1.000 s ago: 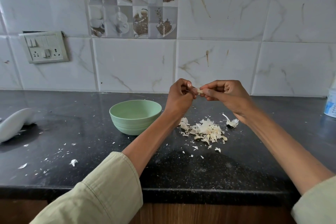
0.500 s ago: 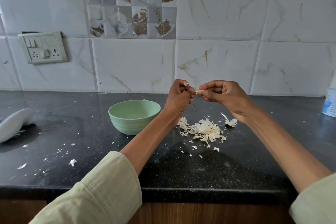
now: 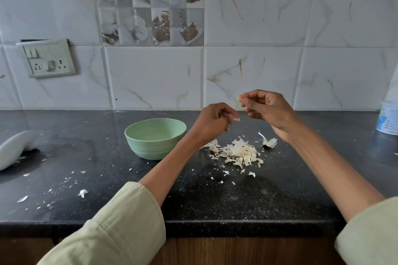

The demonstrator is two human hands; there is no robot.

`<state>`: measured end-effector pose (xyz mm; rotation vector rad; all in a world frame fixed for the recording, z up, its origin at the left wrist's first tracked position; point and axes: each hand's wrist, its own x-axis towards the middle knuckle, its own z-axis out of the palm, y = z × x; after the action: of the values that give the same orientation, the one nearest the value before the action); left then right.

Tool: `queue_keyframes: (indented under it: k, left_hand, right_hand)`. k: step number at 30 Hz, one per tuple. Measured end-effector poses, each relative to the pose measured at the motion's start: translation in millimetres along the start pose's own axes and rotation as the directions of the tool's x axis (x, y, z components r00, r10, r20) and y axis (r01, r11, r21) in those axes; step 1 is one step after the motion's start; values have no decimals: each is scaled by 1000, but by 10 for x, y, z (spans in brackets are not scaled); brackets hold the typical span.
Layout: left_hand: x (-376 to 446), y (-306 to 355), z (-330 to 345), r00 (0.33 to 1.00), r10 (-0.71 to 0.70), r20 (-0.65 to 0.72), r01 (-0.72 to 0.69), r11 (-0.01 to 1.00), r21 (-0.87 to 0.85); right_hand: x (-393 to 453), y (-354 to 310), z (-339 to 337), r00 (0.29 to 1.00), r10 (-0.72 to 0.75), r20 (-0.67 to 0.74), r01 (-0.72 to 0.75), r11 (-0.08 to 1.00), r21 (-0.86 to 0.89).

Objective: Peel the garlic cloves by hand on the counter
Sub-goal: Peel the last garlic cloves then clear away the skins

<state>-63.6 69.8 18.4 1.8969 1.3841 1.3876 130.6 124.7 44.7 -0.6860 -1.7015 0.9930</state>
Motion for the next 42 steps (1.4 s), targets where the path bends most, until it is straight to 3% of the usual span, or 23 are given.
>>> queue_keyframes:
  k: [4, 8, 13, 22, 28, 34, 38, 42]
  left_hand:
    - [-16, -90, 78, 979, 50, 196, -105, 954, 282]
    - [6, -125, 63, 982, 61, 177, -129, 905, 405]
    - [16, -150, 16, 984, 81, 158, -140, 904, 404]
    - [32, -103, -10, 972, 83, 219, -176, 875, 450]
    - [27, -126, -57, 990, 142, 23, -138, 896, 423]
    - [15, -100, -51, 983, 149, 111, -184, 870, 457]
    - [-2, -87, -75, 972, 218, 84, -232, 866, 444]
    - [-2, -76, -82, 980, 190, 62, -200, 916, 347]
  right_hand:
    - [6, 25, 11, 999, 28, 22, -27, 998, -59]
    - [0, 48, 5, 998, 55, 33, -51, 990, -130]
    - [-21, 54, 31, 993, 73, 94, -51, 975, -218]
    - [-27, 63, 33, 994, 70, 84, -48, 969, -244]
    - [-27, 60, 31, 995, 61, 75, -39, 965, -259]
    - [-24, 72, 43, 993, 76, 88, -49, 961, -272]
    - [-31, 57, 41, 994, 71, 87, -46, 963, -265]
    - [-44, 35, 53, 992, 75, 99, -47, 966, -253]
